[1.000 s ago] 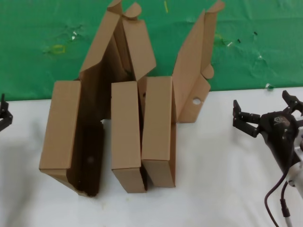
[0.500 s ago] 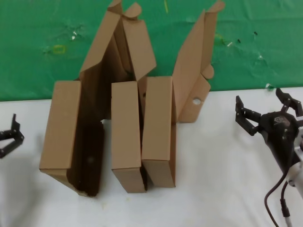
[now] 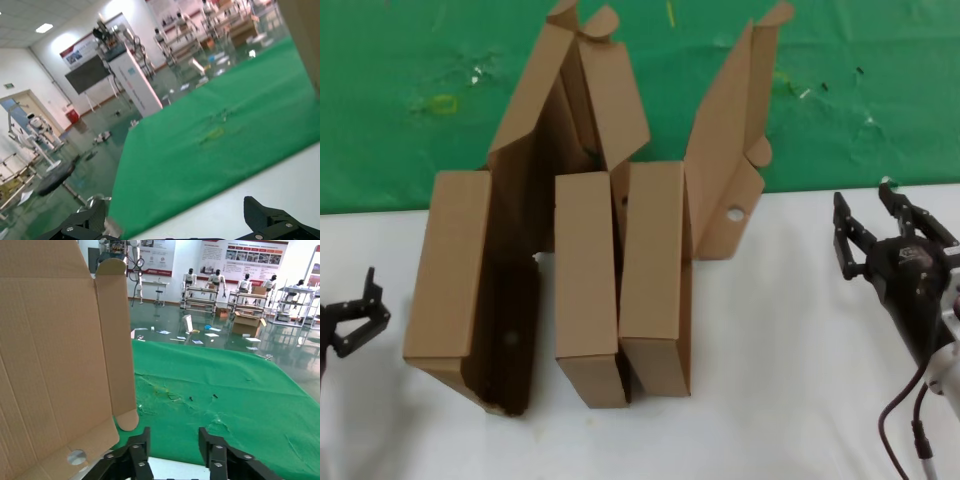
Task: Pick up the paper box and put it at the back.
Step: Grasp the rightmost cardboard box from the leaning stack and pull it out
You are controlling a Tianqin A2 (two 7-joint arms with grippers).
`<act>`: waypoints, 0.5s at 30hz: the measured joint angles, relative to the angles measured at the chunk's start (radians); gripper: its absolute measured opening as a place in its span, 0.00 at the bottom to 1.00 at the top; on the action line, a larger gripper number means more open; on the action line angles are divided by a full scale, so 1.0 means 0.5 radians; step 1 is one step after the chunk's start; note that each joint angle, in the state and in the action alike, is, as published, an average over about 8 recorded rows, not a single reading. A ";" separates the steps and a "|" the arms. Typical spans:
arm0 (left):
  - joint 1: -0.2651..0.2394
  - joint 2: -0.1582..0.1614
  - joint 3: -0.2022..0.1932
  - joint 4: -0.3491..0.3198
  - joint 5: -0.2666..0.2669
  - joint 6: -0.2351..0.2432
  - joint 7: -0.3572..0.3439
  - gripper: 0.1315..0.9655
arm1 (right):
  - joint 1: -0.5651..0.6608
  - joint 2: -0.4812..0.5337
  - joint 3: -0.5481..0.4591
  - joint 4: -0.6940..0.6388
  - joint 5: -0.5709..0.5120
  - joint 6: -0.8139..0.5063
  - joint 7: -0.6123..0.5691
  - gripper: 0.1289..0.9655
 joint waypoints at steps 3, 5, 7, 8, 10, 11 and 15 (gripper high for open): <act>0.027 -0.073 0.078 0.004 0.086 -0.120 -0.098 1.00 | 0.000 0.000 0.000 0.000 0.000 0.000 0.000 0.36; 0.047 -0.127 0.139 0.015 0.150 -0.203 -0.161 1.00 | 0.000 0.000 0.000 0.000 0.000 0.000 0.000 0.36; 0.066 -0.176 0.203 0.028 0.213 -0.279 -0.218 1.00 | 0.000 0.000 0.000 0.000 0.000 0.000 0.000 0.31; 0.075 -0.197 0.234 0.033 0.241 -0.312 -0.242 1.00 | 0.000 0.000 0.000 0.000 0.000 0.000 0.000 0.29; 0.091 -0.238 0.297 0.041 0.289 -0.373 -0.290 1.00 | 0.000 0.000 0.000 0.000 0.000 0.000 0.000 0.24; 0.100 -0.261 0.331 0.041 0.307 -0.401 -0.314 1.00 | 0.000 0.000 0.000 0.000 0.000 0.000 0.000 0.21; 0.142 -0.362 0.479 0.015 0.331 -0.518 -0.413 1.00 | 0.000 0.000 0.000 0.000 0.000 0.000 0.000 0.15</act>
